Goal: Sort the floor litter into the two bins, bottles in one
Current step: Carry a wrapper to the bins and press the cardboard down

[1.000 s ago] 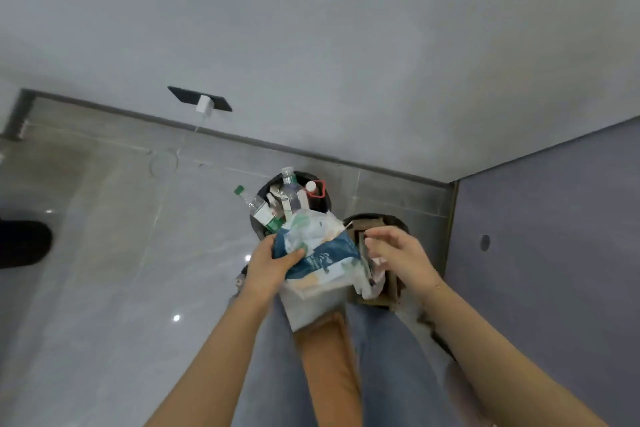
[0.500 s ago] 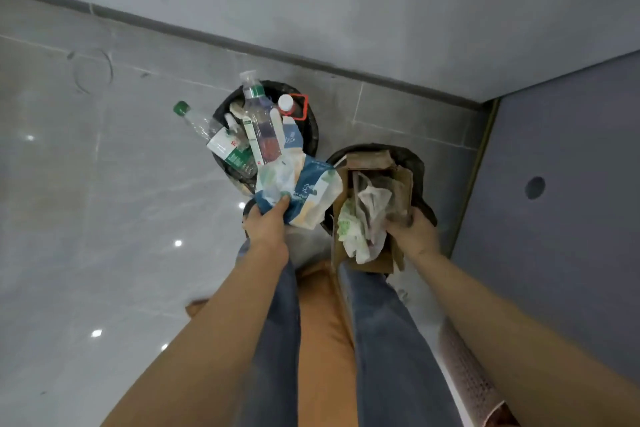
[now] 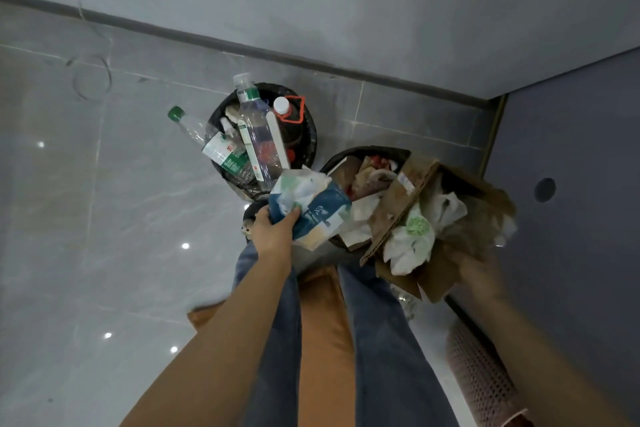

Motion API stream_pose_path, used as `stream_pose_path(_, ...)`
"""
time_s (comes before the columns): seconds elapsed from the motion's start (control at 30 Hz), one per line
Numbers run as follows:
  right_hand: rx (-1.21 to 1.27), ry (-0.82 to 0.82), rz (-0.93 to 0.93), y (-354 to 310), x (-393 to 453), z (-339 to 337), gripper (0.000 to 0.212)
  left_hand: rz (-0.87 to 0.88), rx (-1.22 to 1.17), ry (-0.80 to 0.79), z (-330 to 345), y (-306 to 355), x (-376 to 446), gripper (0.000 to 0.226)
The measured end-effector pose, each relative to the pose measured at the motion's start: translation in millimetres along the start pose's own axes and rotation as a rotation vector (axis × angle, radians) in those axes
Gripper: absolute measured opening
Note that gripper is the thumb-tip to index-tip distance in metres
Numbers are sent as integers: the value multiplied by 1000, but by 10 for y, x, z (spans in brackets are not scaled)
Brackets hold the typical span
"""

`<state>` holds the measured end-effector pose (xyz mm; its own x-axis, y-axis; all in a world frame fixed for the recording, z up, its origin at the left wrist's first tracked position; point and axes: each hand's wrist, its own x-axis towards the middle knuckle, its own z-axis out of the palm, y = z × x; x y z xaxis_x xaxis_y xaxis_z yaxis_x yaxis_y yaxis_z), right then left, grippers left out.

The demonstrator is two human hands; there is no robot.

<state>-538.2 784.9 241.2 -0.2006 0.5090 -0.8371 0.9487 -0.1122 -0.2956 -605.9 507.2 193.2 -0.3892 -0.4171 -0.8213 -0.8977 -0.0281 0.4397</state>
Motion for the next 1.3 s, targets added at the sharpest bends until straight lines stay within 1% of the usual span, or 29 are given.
stream_pose_path(0.07,40,-25,66,-25,-34,-173,36,50,100,-46,132,-9,-14,29)
stream_pose_path(0.17,-31,7,49,25,-37,-390,40,97,206,-164,410,-28,36,19)
stream_pose_path(0.23,-45,23,46,55,21,-477,38,131,287,-232,640,-80,136,22)
stream_pose_path(0.27,-70,30,54,58,50,-502,35,148,352,-240,767,-136,202,28)
stream_pose_path(0.33,-86,9,88,55,116,-541,25,120,481,-225,934,-245,310,50)
stream_pose_path(0.37,-95,-9,93,47,149,-563,16,85,508,-198,976,-283,327,61)
stream_pose_path(0.4,-102,-21,86,25,157,-572,12,69,538,-162,1002,-328,352,69)
stream_pose_path(0.47,-121,-41,86,6,146,-613,10,130,666,-78,977,-366,288,79)
stream_pose_path(0.5,-128,-49,95,-9,127,-625,14,190,743,-49,947,-355,228,79)
stream_pose_path(0.53,-130,-57,103,-17,97,-637,24,252,774,-28,900,-371,196,78)
stream_pose_path(0.57,-123,-67,107,-54,48,-651,30,289,749,-32,847,-337,160,74)
stream_pose_path(0.6,-133,-73,100,-69,-5,-644,32,278,655,-77,789,-361,151,68)
stream_pose_path(0.67,-116,-92,89,-117,-132,-613,25,168,417,-192,674,-361,122,54)
stream_pose_path(0.73,-62,-142,96,-131,-216,-517,17,60,294,-269,590,-343,83,39)
stream_pose_path(0.77,-57,-171,93,-132,-217,-443,17,26,247,-281,565,-324,62,35)
stream_pose_path(0.83,-74,-219,54,-149,-165,-243,16,-51,114,-306,530,-262,23,33)
stream_pose_path(0.9,-105,-252,19,-157,-64,-1,7,-71,27,-341,496,-202,-3,32)
stream_pose_path(1.0,-127,-233,12,-113,135,310,11,2,41,-441,429,-89,-99,34)
stream_pose_path(1.07,-167,-183,6,-83,246,436,12,54,84,-564,384,-31,-194,28)
stream_pose_path(1.1,-197,-153,-9,-73,292,472,17,66,96,-638,384,-10,-249,26)
stream_pose_path(1.13,-233,-123,-14,-72,326,493,23,74,116,-712,398,14,-319,28)
stream_pose_path(1.17,-246,-95,-19,-86,338,513,27,86,162,-766,418,16,-369,33)
stream_pose_path(1.23,-269,-89,-21,-127,351,535,27,193,308,-798,493,-35,-438,48)
stream_pose_path(1.3,-325,-157,-15,-152,379,552,25,286,514,-803,611,-146,-421,74)
